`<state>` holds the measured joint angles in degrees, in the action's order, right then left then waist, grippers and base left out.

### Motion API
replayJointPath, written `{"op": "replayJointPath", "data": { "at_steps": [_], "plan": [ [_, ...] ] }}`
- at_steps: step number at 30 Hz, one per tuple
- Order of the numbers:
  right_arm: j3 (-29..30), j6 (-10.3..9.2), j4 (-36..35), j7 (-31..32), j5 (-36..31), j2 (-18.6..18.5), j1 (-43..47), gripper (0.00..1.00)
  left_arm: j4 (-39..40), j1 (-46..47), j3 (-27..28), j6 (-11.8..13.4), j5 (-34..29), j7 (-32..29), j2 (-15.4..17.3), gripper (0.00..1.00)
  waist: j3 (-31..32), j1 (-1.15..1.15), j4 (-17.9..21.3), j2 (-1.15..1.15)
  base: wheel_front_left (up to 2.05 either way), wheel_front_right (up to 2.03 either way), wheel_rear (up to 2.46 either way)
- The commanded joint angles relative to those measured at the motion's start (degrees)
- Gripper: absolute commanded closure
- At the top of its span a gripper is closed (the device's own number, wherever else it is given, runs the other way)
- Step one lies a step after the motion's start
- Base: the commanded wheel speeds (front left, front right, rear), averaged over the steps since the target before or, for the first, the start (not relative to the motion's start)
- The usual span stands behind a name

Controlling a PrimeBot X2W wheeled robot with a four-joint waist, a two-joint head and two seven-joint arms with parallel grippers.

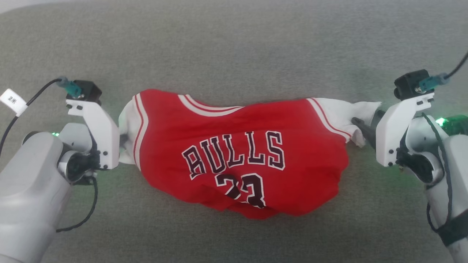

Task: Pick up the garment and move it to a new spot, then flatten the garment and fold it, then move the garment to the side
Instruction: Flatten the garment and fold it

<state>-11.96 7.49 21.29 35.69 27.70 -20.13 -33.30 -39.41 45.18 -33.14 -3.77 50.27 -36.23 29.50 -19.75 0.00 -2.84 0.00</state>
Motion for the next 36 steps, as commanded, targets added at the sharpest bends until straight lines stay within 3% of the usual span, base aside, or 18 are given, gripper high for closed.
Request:
{"op": "replayJointPath", "data": {
  "at_steps": [1,5,6,7,20,36],
  "plan": [
    [-0.37,0.0,0.85,0.91,-0.11,-0.14,-1.05,0.0,-1.5,-0.66,-1.21,-0.01,-0.44,0.27,-1.7,1.0,-0.81,0.0,-0.83,0.0,0.0,0.0,0.0],
    [-1.61,0.01,5.16,4.69,-0.78,0.4,-2.19,0.0,-2.42,0.45,-1.72,-0.7,-0.57,1.0,-2.73,1.0,-1.43,0.0,-1.69,0.0,0.0,0.0,0.0],
    [-1.72,0.0,6.15,5.42,-0.51,0.79,-2.41,0.17,-2.74,0.59,-1.76,-0.84,-0.63,1.19,-2.89,1.0,-1.5,0.0,-1.82,0.0,0.0,0.0,0.0],
    [-2.3,0.0,6.65,5.9,-0.45,1.01,-2.69,1.0,-3.17,0.78,-1.84,-1.05,-0.62,1.44,-3.0,1.0,-1.56,0.0,-1.94,0.0,0.0,0.0,0.0],
    [1.1,-0.04,4.26,-3.1,-1.28,-1.4,-8.85,1.0,-4.29,7.12,-1.12,-1.7,-2.26,4.77,-0.89,1.0,5.2,0.0,-1.55,0.0,0.0,0.0,0.0],
    [-2.69,-0.03,-1.98,-12.09,-1.03,-4.07,-16.39,1.0,0.03,17.08,-1.48,-2.48,-5.12,6.15,2.02,1.0,18.49,0.0,0.75,0.0,0.0,0.0,0.0]
  ]
}}
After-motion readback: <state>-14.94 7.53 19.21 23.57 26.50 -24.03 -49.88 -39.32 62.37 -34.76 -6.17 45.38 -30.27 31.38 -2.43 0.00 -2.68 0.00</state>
